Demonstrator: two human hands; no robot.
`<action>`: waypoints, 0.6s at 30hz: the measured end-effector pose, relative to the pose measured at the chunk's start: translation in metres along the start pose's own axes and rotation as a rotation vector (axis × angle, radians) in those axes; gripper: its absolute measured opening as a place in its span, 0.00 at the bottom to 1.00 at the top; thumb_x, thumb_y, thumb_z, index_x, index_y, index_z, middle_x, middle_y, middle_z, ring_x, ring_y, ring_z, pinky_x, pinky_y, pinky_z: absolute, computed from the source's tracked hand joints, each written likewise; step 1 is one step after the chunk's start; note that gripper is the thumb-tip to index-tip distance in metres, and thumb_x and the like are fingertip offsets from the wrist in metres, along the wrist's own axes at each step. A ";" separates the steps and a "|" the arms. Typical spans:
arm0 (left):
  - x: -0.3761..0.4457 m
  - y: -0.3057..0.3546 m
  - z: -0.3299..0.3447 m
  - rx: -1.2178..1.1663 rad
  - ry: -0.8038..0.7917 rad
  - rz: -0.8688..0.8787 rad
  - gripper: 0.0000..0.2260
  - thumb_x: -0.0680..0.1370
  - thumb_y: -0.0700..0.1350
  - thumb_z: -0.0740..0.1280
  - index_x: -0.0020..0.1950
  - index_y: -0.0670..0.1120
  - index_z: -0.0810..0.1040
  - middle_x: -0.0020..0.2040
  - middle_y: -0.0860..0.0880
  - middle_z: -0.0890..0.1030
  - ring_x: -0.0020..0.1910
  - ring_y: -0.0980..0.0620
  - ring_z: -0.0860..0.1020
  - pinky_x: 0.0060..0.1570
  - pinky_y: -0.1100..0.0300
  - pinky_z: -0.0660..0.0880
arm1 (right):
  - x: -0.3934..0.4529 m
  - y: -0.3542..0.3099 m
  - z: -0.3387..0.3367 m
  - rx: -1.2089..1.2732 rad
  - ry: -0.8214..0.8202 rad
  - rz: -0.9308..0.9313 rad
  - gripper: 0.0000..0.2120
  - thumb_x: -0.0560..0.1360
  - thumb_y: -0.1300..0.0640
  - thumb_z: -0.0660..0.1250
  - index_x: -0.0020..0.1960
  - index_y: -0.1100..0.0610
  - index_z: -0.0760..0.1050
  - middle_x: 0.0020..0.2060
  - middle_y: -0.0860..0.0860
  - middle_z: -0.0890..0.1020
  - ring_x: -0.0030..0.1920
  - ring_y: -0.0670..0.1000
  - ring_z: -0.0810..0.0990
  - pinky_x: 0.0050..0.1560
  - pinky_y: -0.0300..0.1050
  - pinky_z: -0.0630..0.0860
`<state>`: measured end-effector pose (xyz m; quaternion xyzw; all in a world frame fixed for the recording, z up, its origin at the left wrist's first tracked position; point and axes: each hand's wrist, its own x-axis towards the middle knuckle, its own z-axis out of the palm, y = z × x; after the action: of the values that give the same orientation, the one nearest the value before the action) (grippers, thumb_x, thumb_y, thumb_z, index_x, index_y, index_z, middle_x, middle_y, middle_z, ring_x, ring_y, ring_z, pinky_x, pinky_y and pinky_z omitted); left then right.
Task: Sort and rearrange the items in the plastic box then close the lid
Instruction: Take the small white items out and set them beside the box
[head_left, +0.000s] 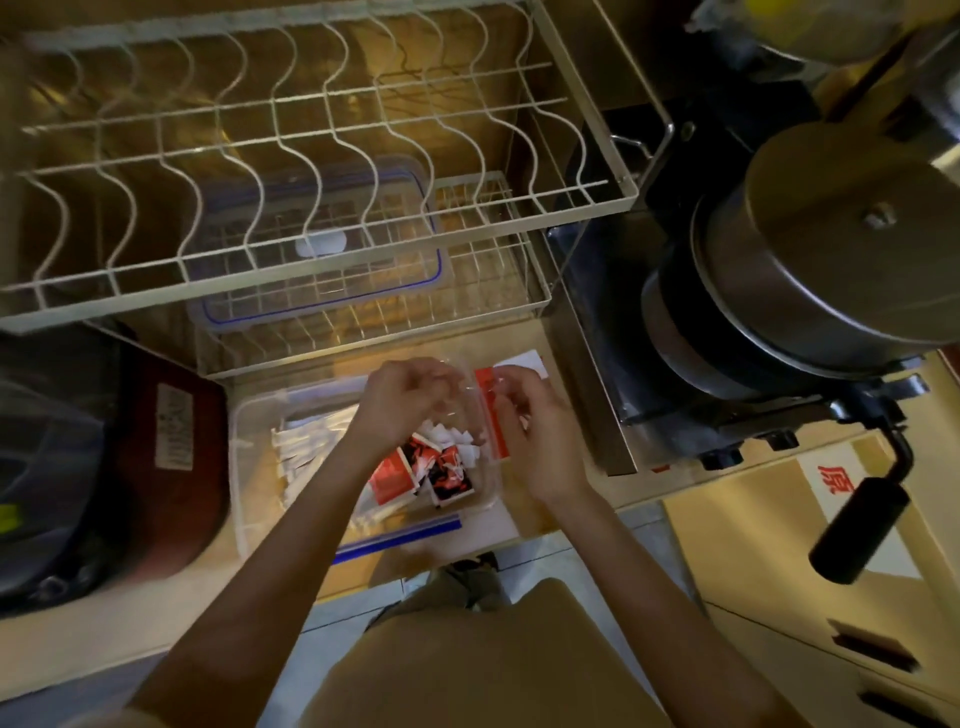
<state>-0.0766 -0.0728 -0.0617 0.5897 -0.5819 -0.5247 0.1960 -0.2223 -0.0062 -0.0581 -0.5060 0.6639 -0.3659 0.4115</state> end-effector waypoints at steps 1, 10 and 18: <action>-0.006 -0.009 -0.005 -0.011 0.015 -0.044 0.11 0.73 0.33 0.62 0.44 0.45 0.82 0.30 0.58 0.83 0.33 0.60 0.80 0.39 0.69 0.75 | 0.000 -0.002 0.007 0.052 -0.044 0.017 0.10 0.78 0.64 0.60 0.58 0.57 0.74 0.47 0.47 0.81 0.47 0.41 0.80 0.51 0.32 0.75; -0.037 -0.085 -0.009 0.466 0.094 -0.249 0.24 0.69 0.46 0.73 0.63 0.44 0.74 0.60 0.40 0.78 0.58 0.41 0.77 0.57 0.54 0.72 | 0.003 0.017 0.077 -0.365 -0.362 0.121 0.13 0.76 0.62 0.63 0.60 0.60 0.72 0.56 0.56 0.79 0.55 0.52 0.78 0.55 0.48 0.77; -0.035 -0.093 0.000 0.566 0.102 -0.273 0.27 0.70 0.47 0.72 0.66 0.47 0.70 0.63 0.40 0.73 0.60 0.41 0.75 0.58 0.49 0.73 | 0.010 0.040 0.097 -0.775 -0.362 0.116 0.20 0.72 0.58 0.67 0.63 0.59 0.69 0.64 0.58 0.72 0.66 0.57 0.69 0.64 0.51 0.72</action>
<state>-0.0240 -0.0193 -0.1260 0.7189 -0.6097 -0.3334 -0.0190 -0.1500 -0.0143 -0.1340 -0.6412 0.6965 0.0287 0.3208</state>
